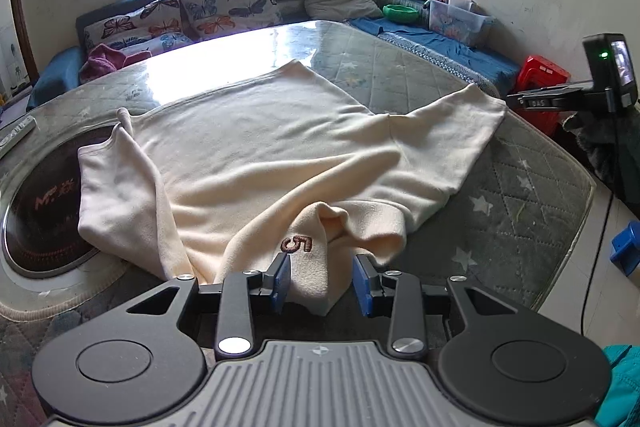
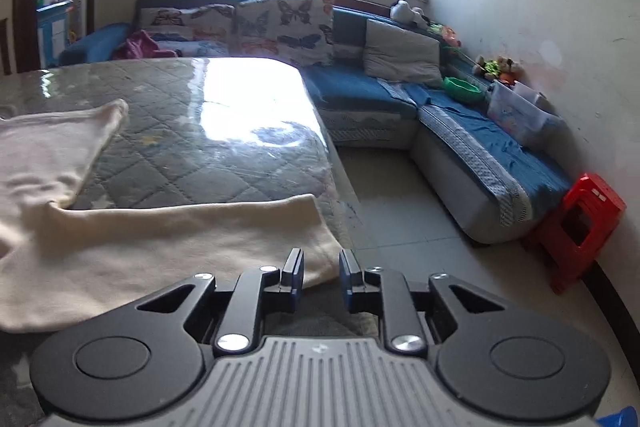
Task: Fold clothes
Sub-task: 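Lift and pull the sweatshirt apart with both grippers to spread it flat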
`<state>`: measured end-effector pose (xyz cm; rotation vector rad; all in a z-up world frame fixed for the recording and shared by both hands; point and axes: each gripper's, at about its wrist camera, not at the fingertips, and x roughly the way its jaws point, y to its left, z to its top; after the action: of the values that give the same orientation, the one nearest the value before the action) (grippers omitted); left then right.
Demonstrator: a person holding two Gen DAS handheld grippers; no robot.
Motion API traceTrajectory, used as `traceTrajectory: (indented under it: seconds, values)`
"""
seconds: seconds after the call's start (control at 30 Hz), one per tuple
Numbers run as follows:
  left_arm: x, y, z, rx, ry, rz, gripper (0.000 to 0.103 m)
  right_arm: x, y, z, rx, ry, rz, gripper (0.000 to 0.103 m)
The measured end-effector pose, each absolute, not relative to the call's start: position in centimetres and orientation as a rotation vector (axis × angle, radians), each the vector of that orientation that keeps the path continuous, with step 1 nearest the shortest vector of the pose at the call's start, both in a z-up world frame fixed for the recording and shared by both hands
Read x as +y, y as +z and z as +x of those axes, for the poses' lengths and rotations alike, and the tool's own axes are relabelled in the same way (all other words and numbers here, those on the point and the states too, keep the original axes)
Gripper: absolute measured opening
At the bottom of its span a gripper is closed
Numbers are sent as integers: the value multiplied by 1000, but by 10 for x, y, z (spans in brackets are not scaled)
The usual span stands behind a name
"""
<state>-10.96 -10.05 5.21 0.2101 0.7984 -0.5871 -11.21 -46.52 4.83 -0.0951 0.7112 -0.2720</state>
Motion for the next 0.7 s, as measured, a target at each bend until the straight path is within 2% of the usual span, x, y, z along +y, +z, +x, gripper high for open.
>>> traceTrajectory:
  seconds: [0.1, 0.33, 0.4, 0.47, 0.53, 0.7]
  values:
    - [-102, 54, -111, 783, -586, 223, 37, -443, 61, -118, 710, -115, -107, 34]
    - [-108, 50, -113, 769, -573, 267, 36, -357, 71, -122, 752, 347, -153, 34]
    - [-106, 48, -111, 770, -561, 270, 32, -330, 68, -125, 765, 461, -181, 34]
    - [-103, 48, -110, 771, -554, 263, 19, -308, 63, -128, 799, 541, -193, 34]
    - [-100, 48, -108, 770, -550, 254, 12, -291, 57, -131, 833, 603, -191, 33]
    - [-97, 52, -109, 750, -561, 234, 9, -270, 45, -135, 903, 695, -146, 33]
